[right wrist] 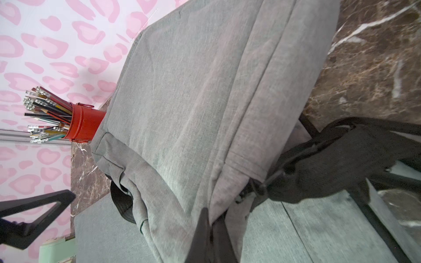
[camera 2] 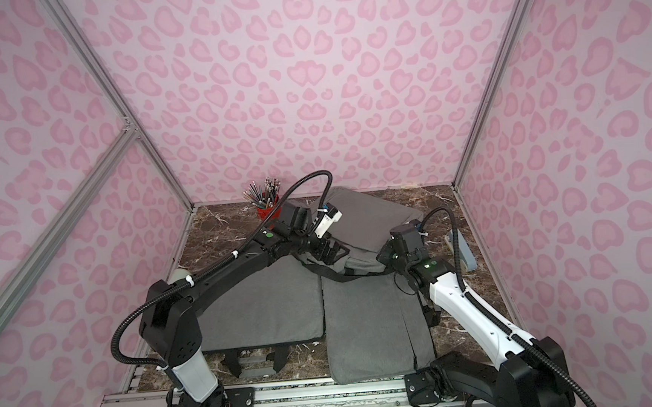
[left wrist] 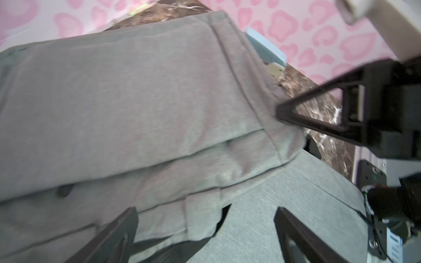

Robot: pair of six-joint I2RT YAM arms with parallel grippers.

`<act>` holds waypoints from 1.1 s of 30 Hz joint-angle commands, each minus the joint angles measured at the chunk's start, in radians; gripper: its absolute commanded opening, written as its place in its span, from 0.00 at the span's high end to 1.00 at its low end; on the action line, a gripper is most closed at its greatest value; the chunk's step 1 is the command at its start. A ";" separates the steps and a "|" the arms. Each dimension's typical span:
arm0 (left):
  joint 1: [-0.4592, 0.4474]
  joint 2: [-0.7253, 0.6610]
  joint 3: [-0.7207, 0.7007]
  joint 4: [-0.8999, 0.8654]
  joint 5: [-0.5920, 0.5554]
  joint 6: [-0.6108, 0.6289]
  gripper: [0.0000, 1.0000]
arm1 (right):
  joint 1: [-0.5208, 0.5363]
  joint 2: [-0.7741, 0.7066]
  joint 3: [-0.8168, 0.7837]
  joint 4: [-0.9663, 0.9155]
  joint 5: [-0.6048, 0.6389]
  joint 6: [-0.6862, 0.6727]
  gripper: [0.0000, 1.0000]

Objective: Open the zippered laptop bag and take out the laptop
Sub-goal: Adjust the zippered laptop bag at the center of the board.

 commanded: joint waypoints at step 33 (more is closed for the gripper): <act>-0.082 0.175 0.115 0.116 0.101 0.257 0.97 | -0.088 -0.016 -0.034 0.118 -0.192 -0.143 0.73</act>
